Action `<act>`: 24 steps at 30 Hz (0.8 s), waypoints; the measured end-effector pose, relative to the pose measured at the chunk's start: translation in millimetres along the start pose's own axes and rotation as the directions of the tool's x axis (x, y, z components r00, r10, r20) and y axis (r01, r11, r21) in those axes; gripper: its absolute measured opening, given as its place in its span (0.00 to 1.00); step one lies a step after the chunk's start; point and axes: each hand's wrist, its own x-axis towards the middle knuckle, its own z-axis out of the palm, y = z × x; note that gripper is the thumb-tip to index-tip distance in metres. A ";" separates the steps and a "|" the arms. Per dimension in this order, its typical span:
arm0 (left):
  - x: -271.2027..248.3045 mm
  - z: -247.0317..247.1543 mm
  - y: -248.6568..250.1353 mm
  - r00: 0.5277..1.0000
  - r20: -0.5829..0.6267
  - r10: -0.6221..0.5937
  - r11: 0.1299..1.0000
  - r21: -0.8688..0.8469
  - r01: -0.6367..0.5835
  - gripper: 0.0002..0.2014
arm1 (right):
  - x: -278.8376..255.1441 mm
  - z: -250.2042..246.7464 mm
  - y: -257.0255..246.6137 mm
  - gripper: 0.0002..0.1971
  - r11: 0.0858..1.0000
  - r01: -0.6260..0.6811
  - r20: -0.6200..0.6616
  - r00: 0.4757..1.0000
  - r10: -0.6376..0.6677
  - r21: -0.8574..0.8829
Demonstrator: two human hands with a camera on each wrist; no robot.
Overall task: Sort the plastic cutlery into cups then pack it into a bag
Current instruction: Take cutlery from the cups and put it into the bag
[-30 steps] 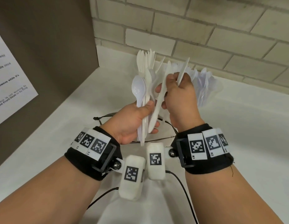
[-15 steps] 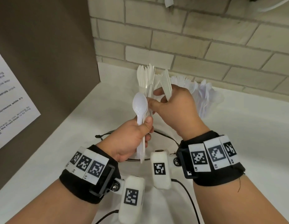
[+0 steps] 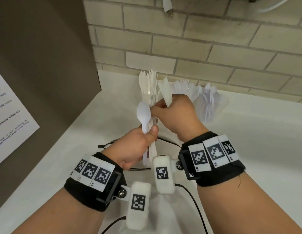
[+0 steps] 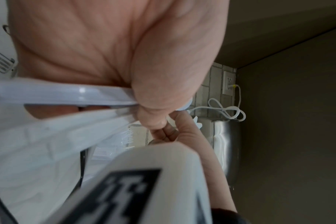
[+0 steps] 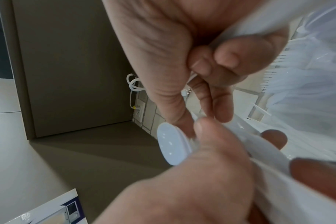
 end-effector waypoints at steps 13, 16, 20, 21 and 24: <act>1.6 2.2 -7.6 0.999 0.045 0.006 0.994 -0.112 -0.001 0.11 | -0.8 1.4 4.3 0.12 1.000 0.016 0.071 0.997 -0.017 0.004; -0.5 2.3 -5.6 0.994 0.108 -0.016 0.981 -0.188 0.036 0.10 | 0.2 0.5 2.8 0.09 0.992 -0.061 0.117 0.992 0.048 0.112; -0.4 -3.2 -8.2 0.993 0.121 0.010 0.949 -0.315 0.029 0.22 | -5.3 -7.5 -2.3 0.08 0.898 -0.225 0.214 0.965 0.152 0.377; 0.9 -4.6 -9.7 0.993 0.114 0.013 0.938 -0.345 0.027 0.26 | -6.9 -8.9 -3.3 0.08 0.876 -0.235 0.227 0.962 0.149 0.421; 3.0 -5.3 -12.0 0.995 0.103 0.013 0.904 -0.426 0.032 0.27 | -11.1 -9.4 -4.7 0.07 0.844 -0.242 0.237 0.961 0.141 0.479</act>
